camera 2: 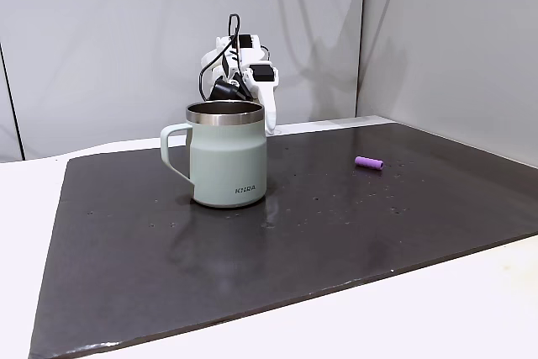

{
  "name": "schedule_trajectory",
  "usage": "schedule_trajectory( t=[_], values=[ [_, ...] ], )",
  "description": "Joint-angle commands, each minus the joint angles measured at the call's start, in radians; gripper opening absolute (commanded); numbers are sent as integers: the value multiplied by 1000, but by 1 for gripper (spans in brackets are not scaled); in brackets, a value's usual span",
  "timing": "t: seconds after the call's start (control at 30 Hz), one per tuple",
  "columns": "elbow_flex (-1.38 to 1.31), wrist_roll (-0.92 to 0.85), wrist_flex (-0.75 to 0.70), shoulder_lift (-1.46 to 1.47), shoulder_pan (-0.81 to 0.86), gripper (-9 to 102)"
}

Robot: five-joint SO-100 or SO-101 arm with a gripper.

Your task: Grasp a pengrip and put it in the cup.

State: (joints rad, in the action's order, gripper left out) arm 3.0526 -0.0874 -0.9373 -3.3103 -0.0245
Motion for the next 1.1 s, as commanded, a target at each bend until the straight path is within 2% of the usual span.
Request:
schedule_trajectory(
  t=[0.0, 0.37, 0.53, 0.7, 0.8, 0.97, 1.07],
  values=[
    [-3, -12, 25, -8, 0, 0],
    [-3, -28, 25, -8, 0, 0],
    [5, -144, 94, -8, -38, 0],
    [-40, -218, 57, -3, -114, 0],
    [-158, -288, 32, 83, -138, 0],
    [-491, -333, -34, 482, -130, 0],
    [-614, -394, -48, 586, -130, 0]
  ],
)
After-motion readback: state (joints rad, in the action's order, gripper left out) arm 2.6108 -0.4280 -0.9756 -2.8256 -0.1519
